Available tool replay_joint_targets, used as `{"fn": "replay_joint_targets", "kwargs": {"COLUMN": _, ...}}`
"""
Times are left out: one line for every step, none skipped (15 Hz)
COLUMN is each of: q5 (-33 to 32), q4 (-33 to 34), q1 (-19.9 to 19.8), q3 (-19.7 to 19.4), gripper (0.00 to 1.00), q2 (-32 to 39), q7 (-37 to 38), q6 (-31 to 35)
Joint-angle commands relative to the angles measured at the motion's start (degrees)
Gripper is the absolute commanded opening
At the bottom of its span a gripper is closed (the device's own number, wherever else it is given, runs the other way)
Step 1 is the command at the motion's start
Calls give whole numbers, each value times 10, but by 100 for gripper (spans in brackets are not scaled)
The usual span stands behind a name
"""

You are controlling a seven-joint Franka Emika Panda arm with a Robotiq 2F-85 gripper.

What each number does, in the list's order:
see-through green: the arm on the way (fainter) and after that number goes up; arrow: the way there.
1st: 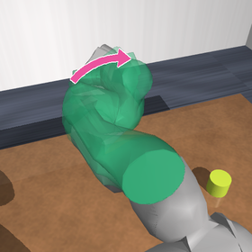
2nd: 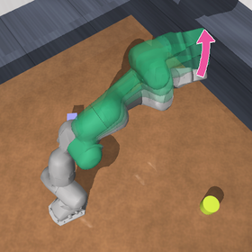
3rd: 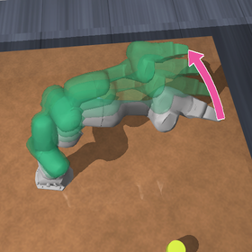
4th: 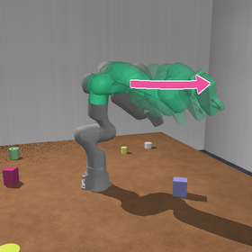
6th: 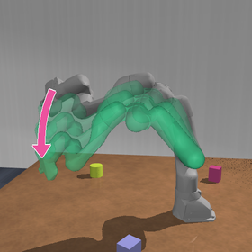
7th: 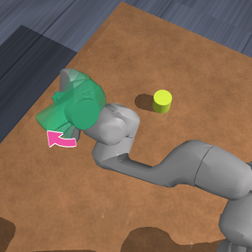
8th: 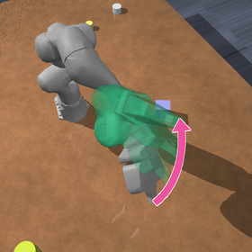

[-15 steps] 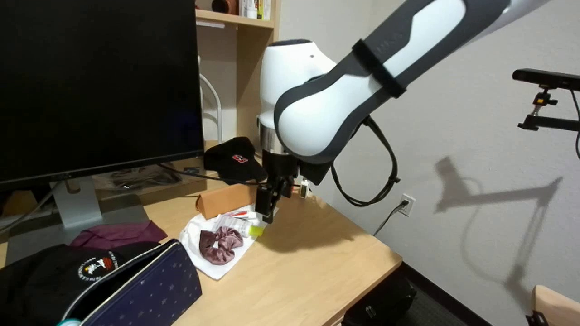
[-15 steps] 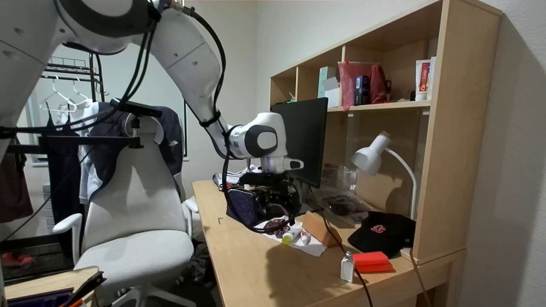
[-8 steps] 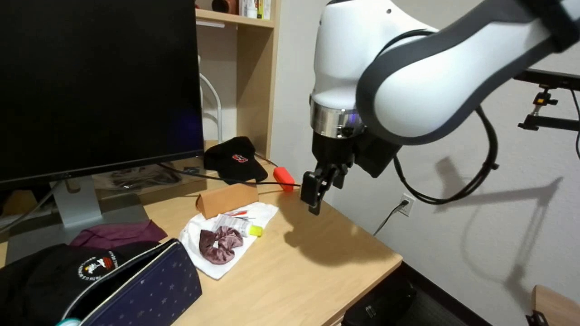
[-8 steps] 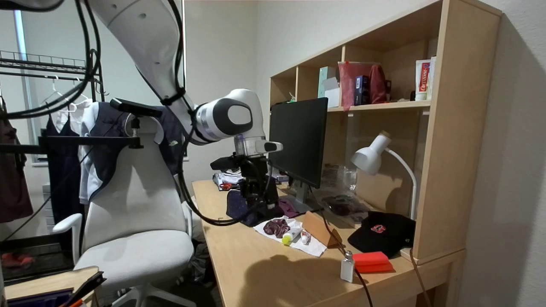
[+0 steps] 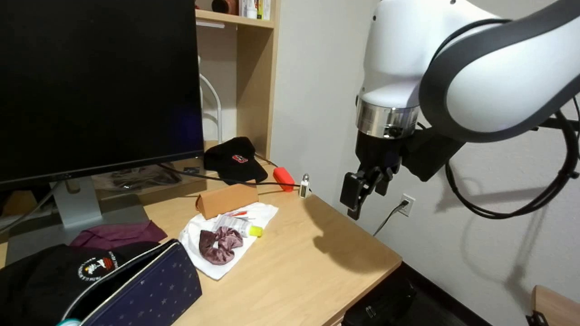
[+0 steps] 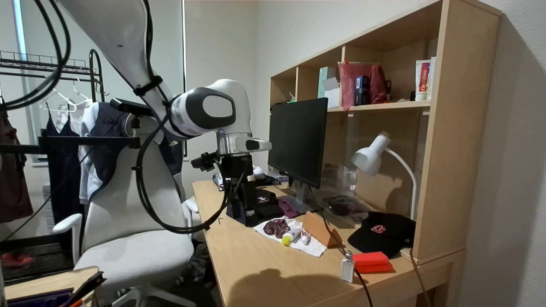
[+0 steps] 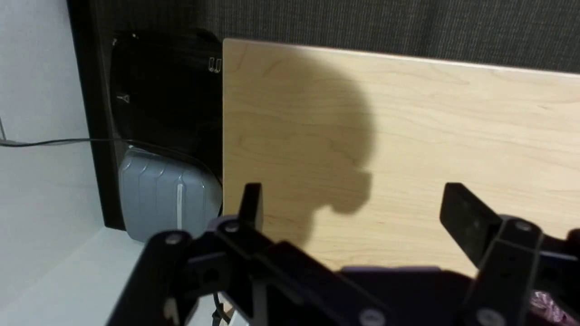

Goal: Take the orange object from near the tube and put it on the orange object then move the tube to the left on the white cloth

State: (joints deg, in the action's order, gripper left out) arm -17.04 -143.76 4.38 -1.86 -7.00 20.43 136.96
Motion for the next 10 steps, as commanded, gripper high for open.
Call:
{"fn": "replay_joint_targets", "kwargs": {"q5": 89, "q4": -23, "q1": -20, "q3": 2, "gripper": 100, "q2": -10, "q7": -55, "q6": 26}}
{"fn": "replay_joint_targets", "kwargs": {"q5": 116, "q4": -25, "q1": -21, "q3": 0, "gripper": 100, "q2": -8, "q7": -71, "q6": 31}}
{"fn": "replay_joint_targets", "kwargs": {"q5": 142, "q4": -25, "q1": -22, "q3": -2, "gripper": 100, "q2": -5, "q7": -90, "q6": 32}}
{"fn": "replay_joint_targets", "kwargs": {"q5": 167, "q4": -24, "q1": -22, "q3": -4, "gripper": 100, "q2": -3, "q7": -109, "q6": 29}}
{"fn": "replay_joint_targets", "kwargs": {"q5": 188, "q4": -21, "q1": -23, "q3": -6, "gripper": 100, "q2": -1, "q7": -126, "q6": 21}}
{"fn": "replay_joint_targets", "kwargs": {"q5": 209, "q4": -20, "q1": -22, "q3": -7, "gripper": 100, "q2": 1, "q7": -143, "q6": 18}}
{"fn": "replay_joint_targets", "kwargs": {"q5": 229, "q4": -17, "q1": -22, "q3": -9, "gripper": 100, "q2": 4, "q7": -158, "q6": 13}}
{"fn": "replay_joint_targets", "kwargs": {"q5": 247, "q4": -14, "q1": -21, "q3": -10, "gripper": 100, "q2": 8, "q7": -179, "q6": 4}}
{"fn": "replay_joint_targets", "kwargs": {"q5": 262, "q4": -11, "q1": -21, "q3": -12, "gripper": 100, "q2": 12, "q7": -196, "q6": -3}}
{"fn": "replay_joint_targets", "kwargs": {"q5": 277, "q4": -9, "q1": -20, "q3": -13, "gripper": 100, "q2": 16, "q7": -224, "q6": -4}}
